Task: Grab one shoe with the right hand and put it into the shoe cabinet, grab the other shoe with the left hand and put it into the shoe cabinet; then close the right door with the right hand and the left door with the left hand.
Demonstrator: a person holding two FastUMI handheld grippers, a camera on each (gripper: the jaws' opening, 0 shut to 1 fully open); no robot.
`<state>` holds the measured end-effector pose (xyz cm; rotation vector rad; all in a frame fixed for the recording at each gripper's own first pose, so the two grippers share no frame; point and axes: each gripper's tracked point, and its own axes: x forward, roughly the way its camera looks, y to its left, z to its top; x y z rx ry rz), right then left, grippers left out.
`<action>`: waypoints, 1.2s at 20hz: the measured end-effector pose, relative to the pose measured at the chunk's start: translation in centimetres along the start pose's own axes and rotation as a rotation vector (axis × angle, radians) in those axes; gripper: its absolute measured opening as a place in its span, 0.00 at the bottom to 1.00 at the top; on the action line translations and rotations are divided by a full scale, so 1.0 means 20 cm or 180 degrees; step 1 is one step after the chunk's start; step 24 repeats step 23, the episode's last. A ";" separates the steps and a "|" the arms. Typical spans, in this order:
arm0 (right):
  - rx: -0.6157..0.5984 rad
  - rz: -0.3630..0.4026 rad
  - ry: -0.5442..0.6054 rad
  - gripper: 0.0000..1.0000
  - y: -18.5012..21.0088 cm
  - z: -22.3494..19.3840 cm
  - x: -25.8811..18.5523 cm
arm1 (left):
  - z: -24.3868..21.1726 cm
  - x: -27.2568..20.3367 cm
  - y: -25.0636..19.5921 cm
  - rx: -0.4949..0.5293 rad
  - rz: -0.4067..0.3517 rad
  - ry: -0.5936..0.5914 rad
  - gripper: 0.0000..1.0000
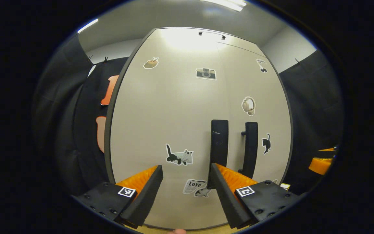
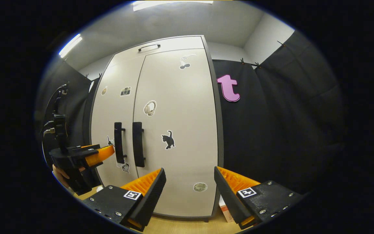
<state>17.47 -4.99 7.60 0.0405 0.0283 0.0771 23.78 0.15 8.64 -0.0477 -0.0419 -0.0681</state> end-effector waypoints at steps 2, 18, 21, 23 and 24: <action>-0.0015 0.0017 0.0005 0.92 0.02 0.00 -0.01 | 0.01 -0.05 0.01 -0.0005 0.0022 0.0016 0.96; -0.0077 0.0212 -0.0025 0.92 0.22 0.00 -0.11 | 0.00 -0.39 0.10 -0.0011 0.0077 0.0036 0.96; -0.0046 0.0238 -0.0028 0.92 0.25 0.01 -0.13 | 0.00 -0.42 0.12 -0.0017 0.0087 0.0037 0.96; -0.0049 0.0243 -0.0026 0.92 0.25 0.01 -0.14 | 0.01 -0.43 0.13 -0.0048 0.0104 0.0043 0.96; -0.0049 0.0243 -0.0026 0.92 0.25 0.01 -0.14 | 0.01 -0.43 0.13 -0.0048 0.0104 0.0043 0.96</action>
